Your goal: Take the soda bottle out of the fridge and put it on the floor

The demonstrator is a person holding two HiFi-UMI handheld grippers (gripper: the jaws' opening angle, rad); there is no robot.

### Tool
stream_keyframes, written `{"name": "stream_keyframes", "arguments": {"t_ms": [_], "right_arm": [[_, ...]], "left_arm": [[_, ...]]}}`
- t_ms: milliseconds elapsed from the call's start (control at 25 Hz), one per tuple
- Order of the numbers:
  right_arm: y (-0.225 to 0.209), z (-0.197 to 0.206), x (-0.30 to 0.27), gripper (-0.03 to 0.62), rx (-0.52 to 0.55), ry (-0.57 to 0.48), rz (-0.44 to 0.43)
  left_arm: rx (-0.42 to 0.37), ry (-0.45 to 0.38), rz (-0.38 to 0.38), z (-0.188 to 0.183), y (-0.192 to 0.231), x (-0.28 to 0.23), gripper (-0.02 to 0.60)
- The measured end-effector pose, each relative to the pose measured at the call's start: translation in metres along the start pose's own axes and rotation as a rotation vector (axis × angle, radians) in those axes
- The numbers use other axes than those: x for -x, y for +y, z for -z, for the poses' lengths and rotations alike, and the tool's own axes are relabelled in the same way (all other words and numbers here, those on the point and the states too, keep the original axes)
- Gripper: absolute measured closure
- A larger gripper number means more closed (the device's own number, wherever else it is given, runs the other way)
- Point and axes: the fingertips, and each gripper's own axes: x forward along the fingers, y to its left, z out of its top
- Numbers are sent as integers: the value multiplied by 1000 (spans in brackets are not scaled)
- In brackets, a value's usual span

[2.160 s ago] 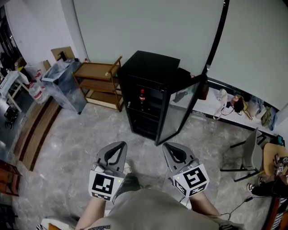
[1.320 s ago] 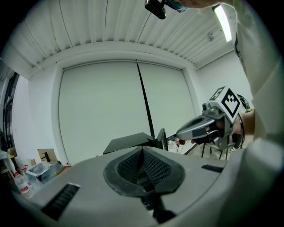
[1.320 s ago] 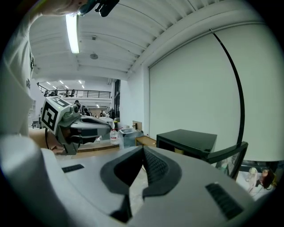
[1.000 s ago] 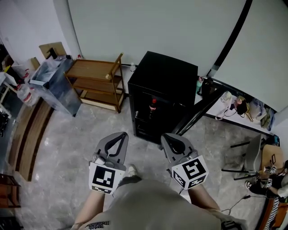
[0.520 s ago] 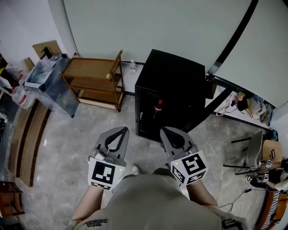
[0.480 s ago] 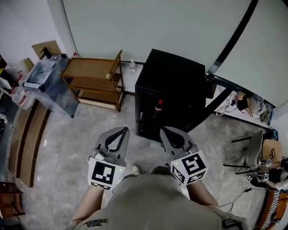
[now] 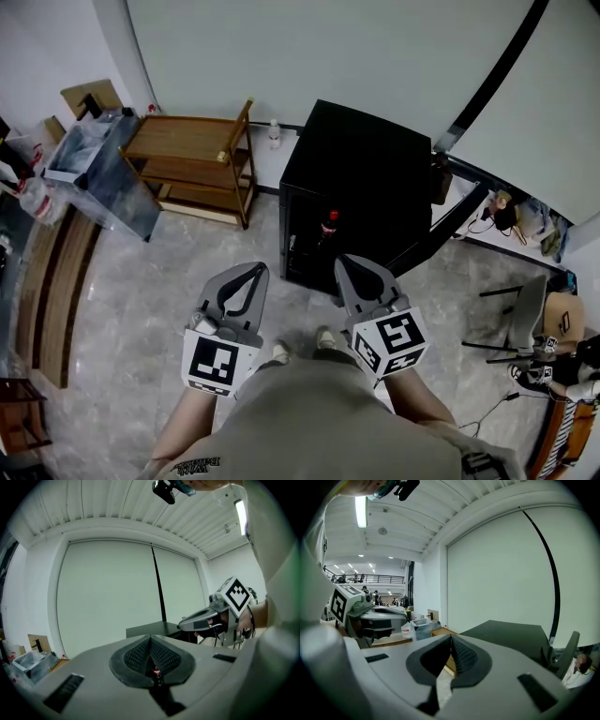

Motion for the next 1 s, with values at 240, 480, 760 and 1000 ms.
{"name": "stream_keyframes", "arguments": {"t_ms": [240, 480, 760, 1000], "right_arm": [[-15, 2, -16, 597, 18, -30, -8], [-51, 31, -29, 595, -30, -15, 31], [-73, 60, -54, 487, -63, 15, 21], [-95, 88, -80, 484, -57, 55, 37]], "left_arm": [[49, -12, -27, 1, 5, -18, 575], [67, -4, -31, 10, -4, -48, 575], [81, 9, -28, 19, -10, -85, 575], [83, 57, -36, 37, -15, -114, 575]]}}
